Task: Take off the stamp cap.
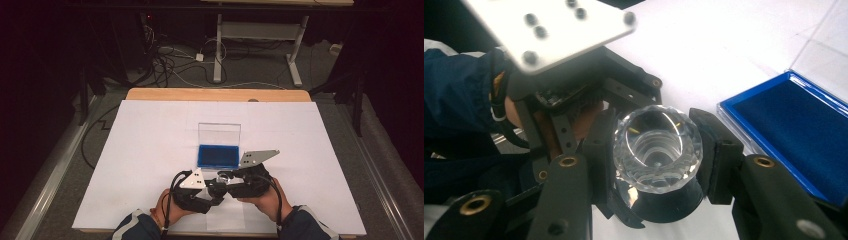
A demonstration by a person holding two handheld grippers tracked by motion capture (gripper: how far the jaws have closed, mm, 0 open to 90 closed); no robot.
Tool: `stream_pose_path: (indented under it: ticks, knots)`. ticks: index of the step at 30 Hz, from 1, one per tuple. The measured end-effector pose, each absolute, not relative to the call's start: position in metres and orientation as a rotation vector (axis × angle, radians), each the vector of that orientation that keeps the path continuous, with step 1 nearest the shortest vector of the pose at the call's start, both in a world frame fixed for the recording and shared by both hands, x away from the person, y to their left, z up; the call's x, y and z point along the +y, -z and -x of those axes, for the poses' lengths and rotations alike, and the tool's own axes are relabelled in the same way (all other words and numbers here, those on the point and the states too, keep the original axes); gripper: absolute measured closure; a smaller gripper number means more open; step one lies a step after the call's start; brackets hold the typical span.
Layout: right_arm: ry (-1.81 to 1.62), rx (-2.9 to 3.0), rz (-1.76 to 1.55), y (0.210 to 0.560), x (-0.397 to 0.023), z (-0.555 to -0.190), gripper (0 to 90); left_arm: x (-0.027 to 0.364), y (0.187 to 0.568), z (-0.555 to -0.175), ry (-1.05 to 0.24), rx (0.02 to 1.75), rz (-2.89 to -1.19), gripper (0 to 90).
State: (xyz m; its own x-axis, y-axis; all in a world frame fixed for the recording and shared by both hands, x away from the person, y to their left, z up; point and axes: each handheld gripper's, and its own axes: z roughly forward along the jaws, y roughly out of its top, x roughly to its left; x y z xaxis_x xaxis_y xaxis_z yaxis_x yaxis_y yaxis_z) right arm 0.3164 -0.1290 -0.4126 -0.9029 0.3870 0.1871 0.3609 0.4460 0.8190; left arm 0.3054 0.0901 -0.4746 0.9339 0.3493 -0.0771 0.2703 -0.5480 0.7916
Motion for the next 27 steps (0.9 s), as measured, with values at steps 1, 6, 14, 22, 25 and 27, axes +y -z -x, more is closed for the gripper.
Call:
stream_pose_path:
  ticks: [1,6,14,22,25,27]
  knots:
    - [-1.487,2.648,-0.684,0.4127,-0.1286,-0.3161,57.6,0.0898,0.4744,-0.3052,-0.118,0.436,-2.181,36.9]
    - [-1.471,2.657,-0.676,0.4143,-0.1268,-0.3158,57.5,0.0886,0.4736,-0.3033,-0.163,0.437,-2.198,35.7]
    - [-1.449,2.695,-0.695,0.4189,-0.1247,-0.3175,57.5,0.0827,0.4731,-0.2983,-0.251,0.384,-2.262,34.7]
    - [-1.440,2.711,-0.691,0.4198,-0.1238,-0.3175,57.5,0.0810,0.4718,-0.2969,-0.274,0.369,-2.296,36.2]
    - [-1.445,2.706,-0.697,0.4203,-0.1248,-0.3179,57.6,0.0813,0.4697,-0.2962,-0.304,0.361,-2.305,36.5]
    - [-1.470,2.701,-0.721,0.4200,-0.1265,-0.3187,57.6,0.0816,0.4687,-0.2955,-0.317,0.353,-2.308,36.7]
